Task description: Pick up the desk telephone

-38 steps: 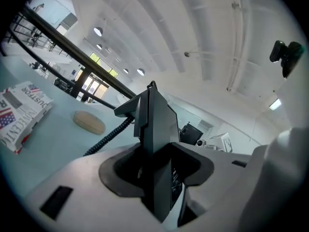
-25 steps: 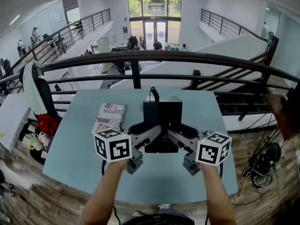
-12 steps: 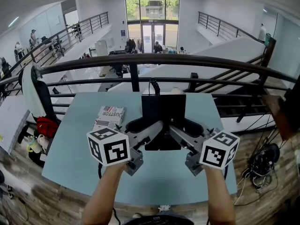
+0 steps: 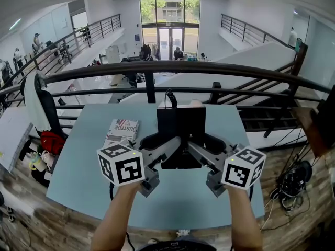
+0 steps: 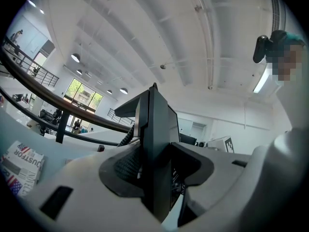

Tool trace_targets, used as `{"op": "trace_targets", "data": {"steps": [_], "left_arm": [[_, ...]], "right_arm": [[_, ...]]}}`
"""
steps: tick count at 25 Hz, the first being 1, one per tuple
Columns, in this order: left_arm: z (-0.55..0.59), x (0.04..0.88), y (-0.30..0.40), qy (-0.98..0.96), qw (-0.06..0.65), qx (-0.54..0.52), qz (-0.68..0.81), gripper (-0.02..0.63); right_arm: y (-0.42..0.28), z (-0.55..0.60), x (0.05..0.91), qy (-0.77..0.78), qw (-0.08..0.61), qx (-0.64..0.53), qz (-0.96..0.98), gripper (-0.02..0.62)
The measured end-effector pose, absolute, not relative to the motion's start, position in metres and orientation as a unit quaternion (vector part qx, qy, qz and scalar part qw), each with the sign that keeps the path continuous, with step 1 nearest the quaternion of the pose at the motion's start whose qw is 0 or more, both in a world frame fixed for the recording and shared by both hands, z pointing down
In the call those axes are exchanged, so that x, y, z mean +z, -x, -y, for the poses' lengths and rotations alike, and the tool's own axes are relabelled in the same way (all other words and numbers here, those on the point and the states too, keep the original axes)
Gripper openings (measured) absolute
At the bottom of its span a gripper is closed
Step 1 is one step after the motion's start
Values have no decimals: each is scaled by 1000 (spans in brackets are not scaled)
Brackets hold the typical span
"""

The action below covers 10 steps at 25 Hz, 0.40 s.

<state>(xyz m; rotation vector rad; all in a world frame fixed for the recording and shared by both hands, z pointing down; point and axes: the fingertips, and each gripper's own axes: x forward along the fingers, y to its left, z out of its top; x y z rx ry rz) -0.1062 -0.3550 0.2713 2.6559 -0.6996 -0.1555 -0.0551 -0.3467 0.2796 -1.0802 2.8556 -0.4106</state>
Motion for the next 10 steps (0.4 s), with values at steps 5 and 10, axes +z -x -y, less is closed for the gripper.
{"op": "trace_targets", "data": {"steps": [5,10], "left_arm": [[355,273,106,-947,196,-55,250,195],[356,274,106,-946,197,-54,250,195]], "right_arm": [[55,347,281,350,29,-135,-926,207],[55,348,283,349,27,-136,-927,207]]}}
